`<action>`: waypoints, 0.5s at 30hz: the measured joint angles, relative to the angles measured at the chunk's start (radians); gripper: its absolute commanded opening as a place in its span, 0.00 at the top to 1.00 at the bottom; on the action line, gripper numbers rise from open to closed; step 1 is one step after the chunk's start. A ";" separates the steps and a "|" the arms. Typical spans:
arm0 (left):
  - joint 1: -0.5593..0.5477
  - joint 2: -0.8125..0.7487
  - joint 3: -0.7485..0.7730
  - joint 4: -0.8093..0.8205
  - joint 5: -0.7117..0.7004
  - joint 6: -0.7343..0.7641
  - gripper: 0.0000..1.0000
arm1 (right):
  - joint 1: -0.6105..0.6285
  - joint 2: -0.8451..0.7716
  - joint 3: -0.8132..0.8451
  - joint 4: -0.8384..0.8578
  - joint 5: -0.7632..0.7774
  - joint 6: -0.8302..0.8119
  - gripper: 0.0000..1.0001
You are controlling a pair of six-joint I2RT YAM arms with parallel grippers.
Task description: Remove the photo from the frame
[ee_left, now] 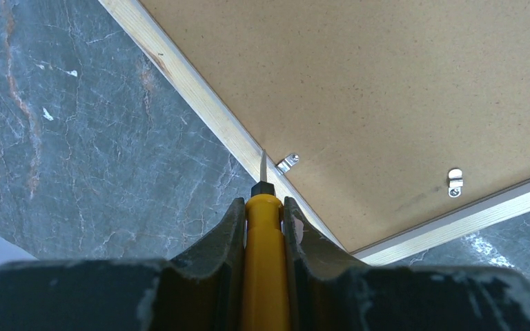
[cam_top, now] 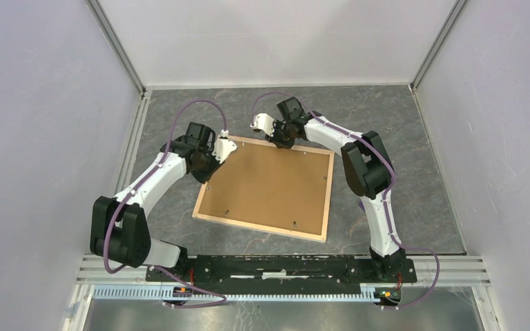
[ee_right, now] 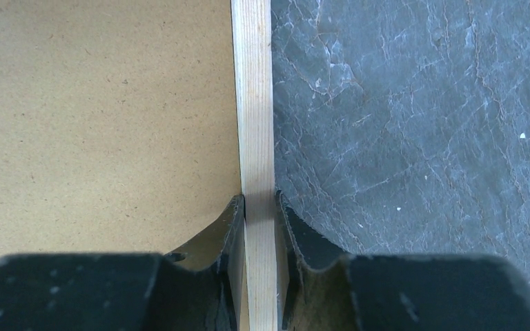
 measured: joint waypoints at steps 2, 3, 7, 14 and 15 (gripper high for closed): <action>-0.002 0.008 -0.003 0.003 -0.005 0.002 0.98 | 0.000 0.000 0.000 0.001 0.001 0.005 0.75; -0.002 0.009 -0.006 0.005 -0.006 0.004 0.98 | -0.001 0.000 -0.001 0.003 0.001 0.008 0.75; -0.005 0.016 -0.016 0.006 -0.012 0.009 0.98 | -0.002 0.000 -0.002 0.005 0.000 0.019 0.76; -0.014 0.014 -0.026 0.002 -0.013 0.045 0.98 | -0.007 0.000 -0.002 0.008 -0.005 0.038 0.79; -0.015 0.014 -0.026 0.000 -0.013 0.051 0.98 | -0.007 0.000 -0.002 0.008 -0.006 0.041 0.80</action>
